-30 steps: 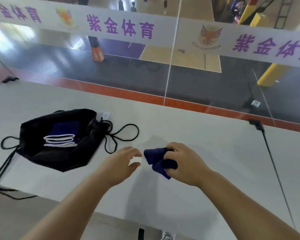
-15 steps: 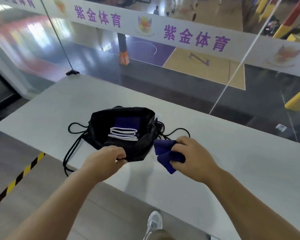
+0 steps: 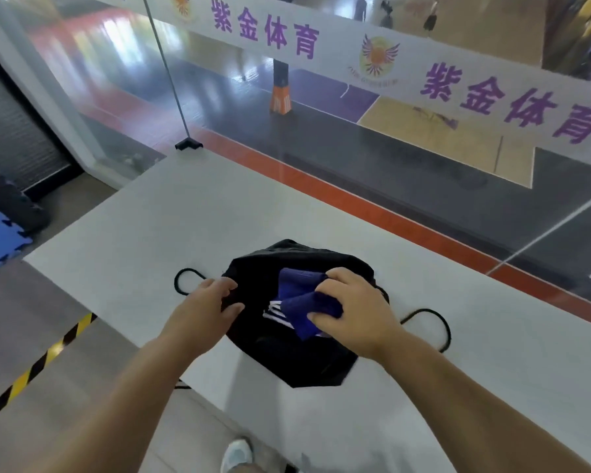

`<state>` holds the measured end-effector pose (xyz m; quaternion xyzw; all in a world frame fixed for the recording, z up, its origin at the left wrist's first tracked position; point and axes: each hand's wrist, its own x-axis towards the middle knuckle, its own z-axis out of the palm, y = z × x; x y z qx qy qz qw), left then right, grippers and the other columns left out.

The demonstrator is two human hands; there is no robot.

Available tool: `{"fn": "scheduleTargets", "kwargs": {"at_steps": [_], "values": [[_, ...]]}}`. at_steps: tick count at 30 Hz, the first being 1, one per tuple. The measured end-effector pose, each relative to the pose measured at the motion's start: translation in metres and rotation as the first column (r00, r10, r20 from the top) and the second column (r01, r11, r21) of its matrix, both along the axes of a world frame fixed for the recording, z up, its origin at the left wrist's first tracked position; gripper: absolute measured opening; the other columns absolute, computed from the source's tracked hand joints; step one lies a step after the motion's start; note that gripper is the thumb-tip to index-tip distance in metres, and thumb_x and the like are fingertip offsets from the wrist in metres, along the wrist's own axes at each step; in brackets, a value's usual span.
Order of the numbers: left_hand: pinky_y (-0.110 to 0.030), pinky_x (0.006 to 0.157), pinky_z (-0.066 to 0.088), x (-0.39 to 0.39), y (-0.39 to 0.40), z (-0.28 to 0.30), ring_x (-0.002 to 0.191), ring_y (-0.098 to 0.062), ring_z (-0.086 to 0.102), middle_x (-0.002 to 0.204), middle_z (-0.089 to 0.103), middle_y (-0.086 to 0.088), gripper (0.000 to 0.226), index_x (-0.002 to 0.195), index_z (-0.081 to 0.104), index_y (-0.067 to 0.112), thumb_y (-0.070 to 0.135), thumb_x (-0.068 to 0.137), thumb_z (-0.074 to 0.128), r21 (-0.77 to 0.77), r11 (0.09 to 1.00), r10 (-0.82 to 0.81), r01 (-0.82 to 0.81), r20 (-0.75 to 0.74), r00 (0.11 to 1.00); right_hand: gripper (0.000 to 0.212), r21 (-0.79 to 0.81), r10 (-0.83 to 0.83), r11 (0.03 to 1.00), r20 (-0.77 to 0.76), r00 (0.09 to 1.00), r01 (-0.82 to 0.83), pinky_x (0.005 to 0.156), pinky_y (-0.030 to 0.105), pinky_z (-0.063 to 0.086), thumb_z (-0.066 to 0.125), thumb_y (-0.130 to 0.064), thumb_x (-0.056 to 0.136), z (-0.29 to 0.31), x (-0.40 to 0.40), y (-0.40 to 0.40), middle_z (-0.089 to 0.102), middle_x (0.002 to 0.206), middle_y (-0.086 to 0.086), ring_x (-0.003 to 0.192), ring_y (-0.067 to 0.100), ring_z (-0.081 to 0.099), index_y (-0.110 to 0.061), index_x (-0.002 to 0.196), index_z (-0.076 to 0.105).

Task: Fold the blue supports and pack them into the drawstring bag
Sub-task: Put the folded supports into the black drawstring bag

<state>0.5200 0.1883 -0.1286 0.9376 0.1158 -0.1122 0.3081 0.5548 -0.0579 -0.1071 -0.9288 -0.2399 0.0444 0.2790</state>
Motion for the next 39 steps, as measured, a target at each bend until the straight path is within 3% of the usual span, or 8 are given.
{"fn": "scheduleTargets", "kwargs": {"at_steps": [4, 8, 14, 20, 25, 31, 36, 39], "values": [[-0.035, 0.101, 0.04, 0.034, 0.023, -0.015, 0.121, -0.024, 0.048, 0.137, 0.042, -0.006, 0.052, 0.135, 0.042, 0.017, 0.031, 0.088, 0.06, 0.003, 1.0, 0.006, -0.006, -0.044, 0.999, 0.03, -0.02, -0.013, 1.0, -0.09, 0.996, 0.012, 0.085, 0.029, 0.045, 0.067, -0.036, 0.08, -0.012, 0.02, 0.038, 0.055, 0.113, -0.007, 0.103, 0.016, 0.053, -0.019, 0.104, 0.064], [-0.037, 0.105, 0.036, 0.069, 0.042, -0.022, 0.128, -0.028, 0.044, 0.144, 0.037, -0.01, 0.057, 0.142, 0.032, 0.015, 0.035, 0.093, 0.052, 0.057, 0.989, -0.121, 0.135, -0.199, 0.972, 0.032, -0.082, -0.089, 0.994, -0.166, 0.982, 0.076, 0.086, 0.027, 0.044, 0.065, -0.038, 0.083, -0.022, 0.031, 0.07, 0.053, 0.118, -0.008, 0.105, 0.014, 0.052, -0.02, 0.109, 0.061], [-0.032, 0.08, 0.04, 0.1, 0.053, -0.036, 0.109, -0.029, 0.054, 0.121, 0.058, -0.011, 0.031, 0.119, 0.049, 0.015, 0.032, 0.093, 0.047, 0.062, 0.916, -0.359, 0.396, -0.314, 0.879, 0.039, -0.177, -0.234, 0.965, -0.256, 0.938, 0.192, 0.088, 0.034, 0.048, 0.06, -0.04, 0.085, -0.033, 0.032, 0.099, 0.054, 0.118, -0.005, 0.107, 0.016, 0.052, -0.022, 0.119, 0.058], [-0.032, 0.06, 0.037, 0.113, 0.055, -0.028, 0.081, -0.026, 0.053, 0.095, 0.059, -0.01, 0.014, 0.096, 0.05, 0.011, 0.022, 0.094, 0.041, -0.045, 0.91, -0.409, 0.411, -0.258, 0.876, 0.038, -0.353, -0.332, 0.893, -0.095, 0.938, 0.28, 0.075, 0.034, 0.046, 0.058, -0.039, 0.085, -0.034, 0.028, 0.097, 0.056, 0.111, 0.001, 0.097, 0.024, 0.056, -0.022, 0.119, 0.057], [-0.029, 0.054, 0.036, 0.119, 0.054, -0.017, 0.067, -0.017, 0.05, 0.081, 0.056, -0.005, 0.014, 0.09, 0.047, 0.014, 0.026, 0.094, 0.042, -0.123, 0.926, -0.376, 0.357, -0.217, 0.901, 0.053, -0.238, -0.37, 0.912, -0.116, 0.922, 0.336, 0.086, 0.033, 0.048, 0.066, -0.032, 0.084, -0.028, 0.033, 0.094, 0.057, 0.12, -0.003, 0.109, 0.02, 0.055, -0.024, 0.131, 0.043], [-0.028, 0.058, 0.039, 0.118, 0.047, -0.007, 0.071, -0.015, 0.054, 0.083, 0.058, -0.002, 0.018, 0.095, 0.046, 0.017, 0.035, 0.094, 0.047, -0.207, 0.949, -0.268, 0.238, -0.131, 0.954, 0.05, -0.158, -0.354, 0.933, -0.231, 0.907, 0.324, 0.093, 0.029, 0.044, 0.066, -0.036, 0.085, -0.032, 0.042, 0.089, 0.056, 0.124, -0.006, 0.115, 0.015, 0.051, -0.022, 0.13, 0.049], [-0.035, 0.07, 0.05, 0.119, 0.036, -0.001, 0.079, -0.017, 0.059, 0.087, 0.06, 0.001, 0.016, 0.101, 0.047, 0.022, 0.037, 0.094, 0.047, -0.189, 0.944, -0.285, 0.27, -0.06, 0.957, 0.043, -0.141, -0.289, 0.952, -0.112, 0.951, 0.272, 0.091, 0.025, 0.044, 0.056, -0.048, 0.089, -0.026, 0.04, 0.061, 0.059, 0.119, -0.01, 0.111, 0.01, 0.052, -0.023, 0.123, 0.059], [-0.04, 0.074, 0.052, 0.122, 0.025, 0.007, 0.079, -0.021, 0.059, 0.086, 0.061, 0.001, 0.012, 0.099, 0.051, 0.028, 0.038, 0.094, 0.046, -0.112, 0.933, -0.342, 0.341, 0.009, 0.94, 0.033, -0.107, -0.36, 0.929, -0.053, 0.931, 0.353, 0.088, 0.024, 0.045, 0.058, -0.042, 0.09, -0.024, 0.035, 0.036, 0.063, 0.112, -0.008, 0.105, 0.012, 0.056, -0.021, 0.116, 0.062]]}}
